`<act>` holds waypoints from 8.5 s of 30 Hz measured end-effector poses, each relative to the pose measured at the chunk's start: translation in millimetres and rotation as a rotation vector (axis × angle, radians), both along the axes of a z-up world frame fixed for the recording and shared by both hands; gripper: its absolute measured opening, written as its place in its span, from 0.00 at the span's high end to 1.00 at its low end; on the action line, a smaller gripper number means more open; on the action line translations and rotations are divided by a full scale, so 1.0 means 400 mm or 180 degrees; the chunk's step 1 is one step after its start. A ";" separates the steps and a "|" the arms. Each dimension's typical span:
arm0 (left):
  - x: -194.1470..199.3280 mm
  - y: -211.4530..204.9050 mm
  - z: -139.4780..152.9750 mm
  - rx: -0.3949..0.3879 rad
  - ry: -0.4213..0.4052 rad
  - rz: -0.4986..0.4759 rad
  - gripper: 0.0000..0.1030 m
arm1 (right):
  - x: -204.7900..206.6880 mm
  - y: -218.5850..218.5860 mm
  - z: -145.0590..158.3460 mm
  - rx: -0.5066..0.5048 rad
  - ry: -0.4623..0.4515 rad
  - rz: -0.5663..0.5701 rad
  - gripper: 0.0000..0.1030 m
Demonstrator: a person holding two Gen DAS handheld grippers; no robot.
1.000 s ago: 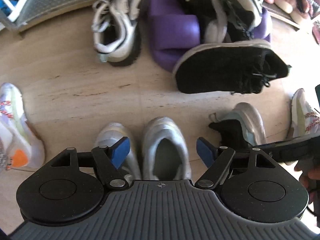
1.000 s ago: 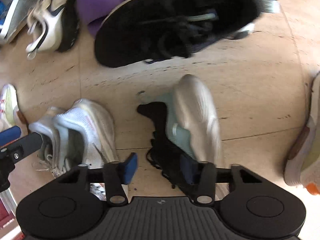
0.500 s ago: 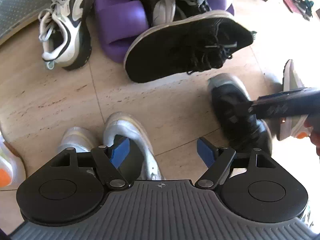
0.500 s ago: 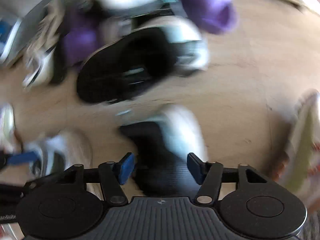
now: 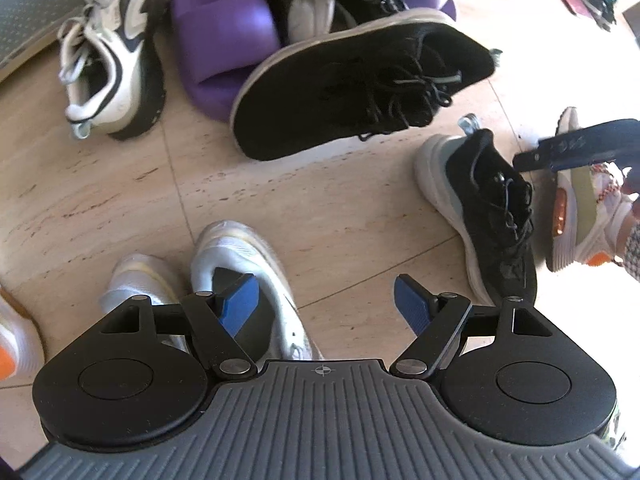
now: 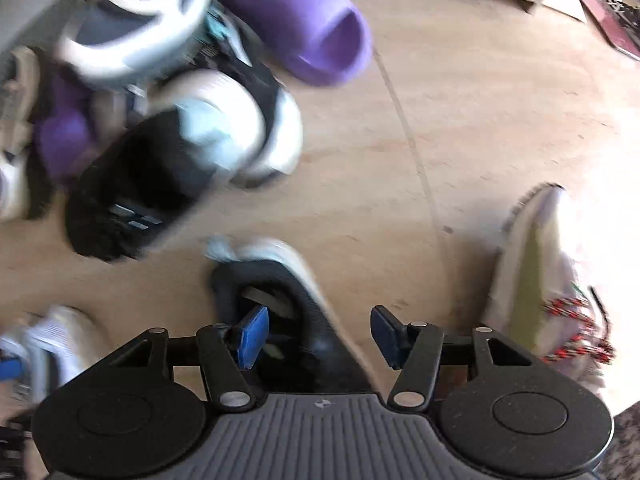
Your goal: Organize scattered shoes
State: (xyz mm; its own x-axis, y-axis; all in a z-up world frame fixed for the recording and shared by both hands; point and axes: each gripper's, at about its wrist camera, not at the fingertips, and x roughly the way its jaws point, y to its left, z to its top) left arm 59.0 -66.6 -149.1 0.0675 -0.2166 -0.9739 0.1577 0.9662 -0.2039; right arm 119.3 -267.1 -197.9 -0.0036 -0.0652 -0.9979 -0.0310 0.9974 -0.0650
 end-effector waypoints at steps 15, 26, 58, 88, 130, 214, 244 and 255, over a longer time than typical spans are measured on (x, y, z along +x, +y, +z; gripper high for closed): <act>-0.004 0.000 0.000 0.0095 0.0028 -0.0046 0.22 | -0.060 -0.005 -0.050 -0.0082 0.0328 -0.0298 0.59; 0.137 -0.108 0.110 -0.0253 -0.0837 -0.0162 0.27 | -0.003 -0.065 0.234 0.0444 -0.0531 -0.1076 0.21; 0.096 -0.013 0.122 -0.0458 0.0108 0.1047 0.85 | -0.031 -0.136 0.298 0.0869 -0.1002 -0.1814 0.21; 0.001 0.091 0.080 0.0376 -0.0424 0.0364 0.25 | -0.098 0.124 0.030 0.0870 0.0176 -0.0584 0.48; 0.020 0.091 0.078 0.0264 -0.0447 0.0374 0.22 | -0.054 0.003 0.104 0.0295 -0.0146 0.0236 0.42; 0.430 0.329 -0.105 0.0580 -0.0606 0.1338 0.31 | 0.152 0.230 0.285 0.1119 -0.0071 0.0074 0.12; 0.242 0.568 0.205 0.1544 -0.0458 -0.0439 0.31 | 0.116 0.429 0.271 0.1072 -0.0099 0.0966 0.12; 0.235 0.737 0.202 0.0974 -0.0111 0.0428 0.24 | 0.053 0.787 0.256 0.1540 -0.0325 0.2548 0.31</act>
